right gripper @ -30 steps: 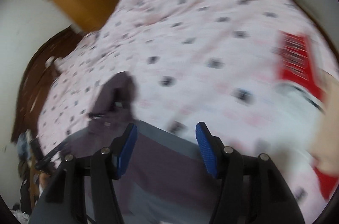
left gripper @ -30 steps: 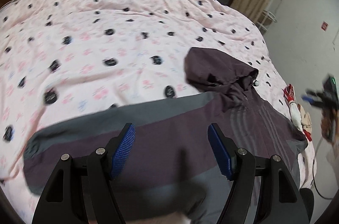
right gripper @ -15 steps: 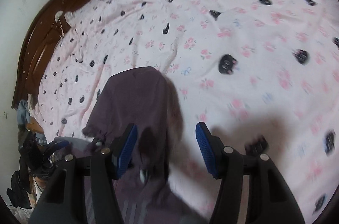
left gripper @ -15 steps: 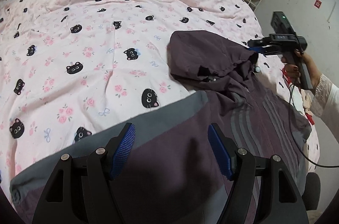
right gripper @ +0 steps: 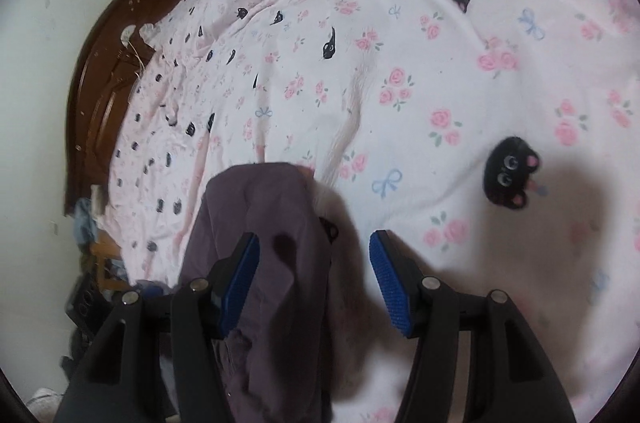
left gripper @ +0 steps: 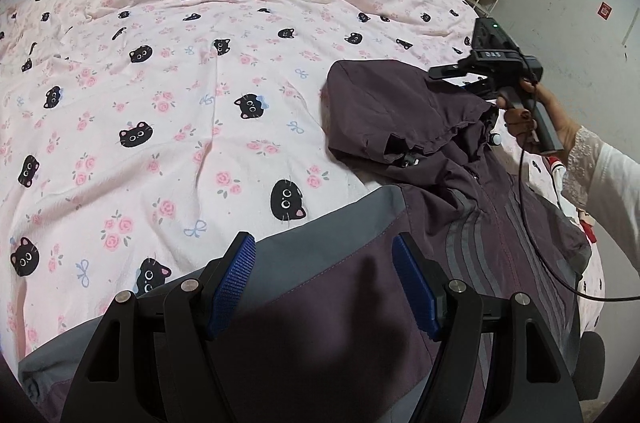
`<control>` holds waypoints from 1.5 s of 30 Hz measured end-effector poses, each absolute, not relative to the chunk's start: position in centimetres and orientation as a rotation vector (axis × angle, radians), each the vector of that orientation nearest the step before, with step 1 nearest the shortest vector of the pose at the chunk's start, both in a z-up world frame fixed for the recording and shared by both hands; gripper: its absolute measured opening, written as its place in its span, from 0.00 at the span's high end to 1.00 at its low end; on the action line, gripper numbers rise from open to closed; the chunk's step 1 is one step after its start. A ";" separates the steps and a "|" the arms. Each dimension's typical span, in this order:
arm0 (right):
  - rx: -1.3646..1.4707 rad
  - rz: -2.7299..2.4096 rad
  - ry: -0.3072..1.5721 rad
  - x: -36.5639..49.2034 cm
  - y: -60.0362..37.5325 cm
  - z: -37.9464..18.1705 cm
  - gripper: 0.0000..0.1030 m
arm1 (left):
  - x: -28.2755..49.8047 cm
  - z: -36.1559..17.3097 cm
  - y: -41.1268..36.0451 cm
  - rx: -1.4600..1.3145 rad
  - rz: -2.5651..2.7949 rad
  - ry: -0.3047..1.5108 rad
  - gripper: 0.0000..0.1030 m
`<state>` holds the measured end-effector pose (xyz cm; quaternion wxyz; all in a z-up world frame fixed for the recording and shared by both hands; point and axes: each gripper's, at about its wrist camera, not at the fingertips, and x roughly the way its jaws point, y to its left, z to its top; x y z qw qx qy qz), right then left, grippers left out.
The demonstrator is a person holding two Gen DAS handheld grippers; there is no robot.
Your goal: Fold clothes
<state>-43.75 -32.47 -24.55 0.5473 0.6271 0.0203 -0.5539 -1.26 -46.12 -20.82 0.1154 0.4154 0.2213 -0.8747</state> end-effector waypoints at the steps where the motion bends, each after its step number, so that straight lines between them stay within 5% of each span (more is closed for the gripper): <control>1: 1.492 -1.304 0.032 -43.9 -32.8 -24.9 0.42 | -1.3 -20.8 -46.1 1.219 -2.562 0.647 0.36; 7: 1.511 -1.256 -0.090 -44.6 -34.4 -26.4 0.42 | -1.6 -21.0 -46.0 1.231 -2.561 0.637 0.36; 9: 1.500 -1.256 -0.088 -44.6 -34.9 -26.4 0.49 | -1.7 -21.1 -46.0 1.232 -2.561 0.636 0.36; 11: 1.480 -1.258 -0.056 -44.3 -35.5 -26.1 0.93 | -1.8 -21.1 -46.0 1.233 -2.560 0.637 0.36; 12: 1.474 -1.254 -0.044 -44.1 -35.6 -25.9 0.97 | -1.8 -21.1 -46.0 1.231 -2.560 0.638 0.36; 26: 1.297 -1.408 -0.037 -46.1 -33.4 -19.6 0.98 | -1.8 -20.9 -46.2 1.202 -2.559 0.654 0.36; 33: 1.382 -1.576 -0.111 -49.1 -30.2 -22.6 0.98 | -1.7 -20.9 -46.6 1.197 -2.542 0.666 0.36; 41: 1.343 -1.715 -0.093 -49.8 -28.9 -21.4 0.68 | -1.8 -21.1 -46.8 1.194 -2.526 0.685 0.36; 45: 1.201 -1.726 -0.059 -48.4 -29.8 -16.8 0.68 | -2.0 -21.2 -46.6 1.199 -2.531 0.679 0.36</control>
